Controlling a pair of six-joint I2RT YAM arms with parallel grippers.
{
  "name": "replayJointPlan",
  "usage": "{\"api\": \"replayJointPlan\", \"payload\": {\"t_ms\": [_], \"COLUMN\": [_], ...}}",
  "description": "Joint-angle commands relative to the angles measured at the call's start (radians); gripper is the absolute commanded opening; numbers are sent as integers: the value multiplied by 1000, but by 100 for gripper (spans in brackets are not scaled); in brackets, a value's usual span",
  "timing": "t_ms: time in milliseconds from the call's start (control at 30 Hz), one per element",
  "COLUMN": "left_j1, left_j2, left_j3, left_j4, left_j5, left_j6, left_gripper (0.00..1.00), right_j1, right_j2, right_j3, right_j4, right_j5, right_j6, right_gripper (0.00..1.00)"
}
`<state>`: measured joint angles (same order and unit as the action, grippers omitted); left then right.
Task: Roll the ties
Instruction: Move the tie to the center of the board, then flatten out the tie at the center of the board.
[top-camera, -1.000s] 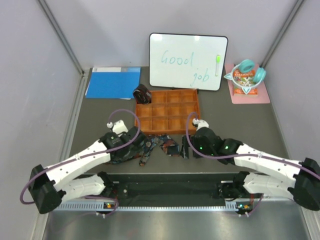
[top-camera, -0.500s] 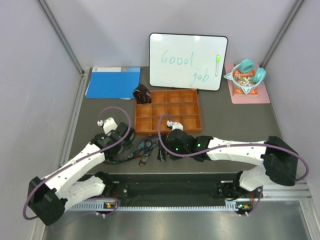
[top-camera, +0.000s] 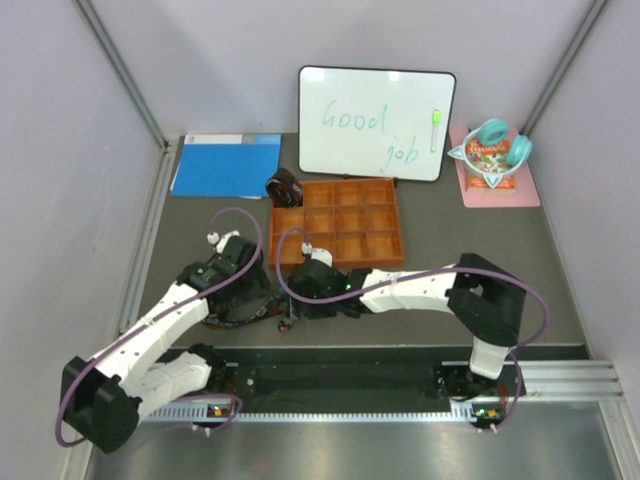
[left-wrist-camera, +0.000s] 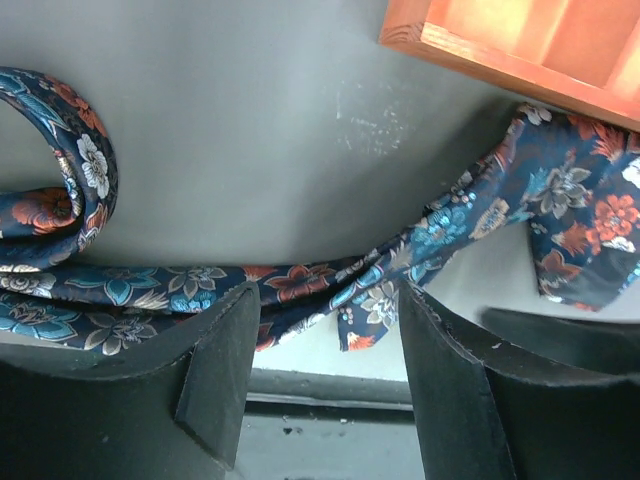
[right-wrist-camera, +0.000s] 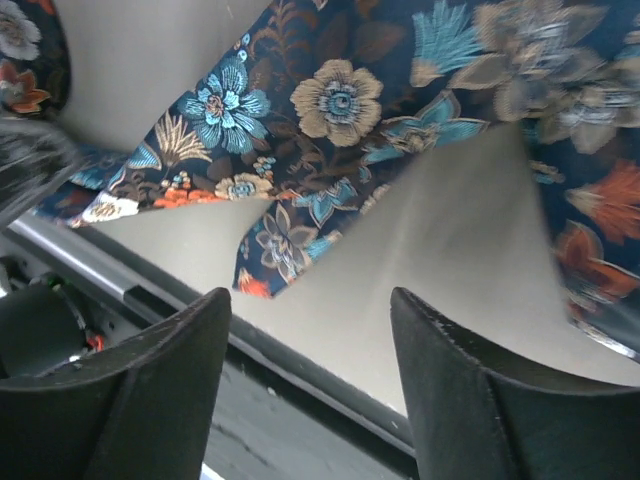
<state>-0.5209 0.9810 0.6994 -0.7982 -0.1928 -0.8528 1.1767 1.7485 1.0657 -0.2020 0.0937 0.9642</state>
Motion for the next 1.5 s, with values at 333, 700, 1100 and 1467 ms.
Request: {"api": "replayJointPlan", "payload": {"t_ms": [333,700,1100,1467], "left_j1": [35,36,39,41], "left_j2": [-73,-107,-122,-143], "left_j3": [51,72,81,75], "left_j4": [-41,-61,-61,-56], "left_j5": [69,56,53,61], "left_j6": [54,87,120,124], "left_gripper": [62,62,62,62], "right_j1": [66,64,-49,-218], "right_j2": [232,148,-188,-187], "right_j3": [172,146,-56,-125], "right_j4": [-82,-175,-297,-307], "right_j5": [55,169,242,175], "right_j6": [70,25,-100,-251], "right_gripper": [31,0,0,0]}}
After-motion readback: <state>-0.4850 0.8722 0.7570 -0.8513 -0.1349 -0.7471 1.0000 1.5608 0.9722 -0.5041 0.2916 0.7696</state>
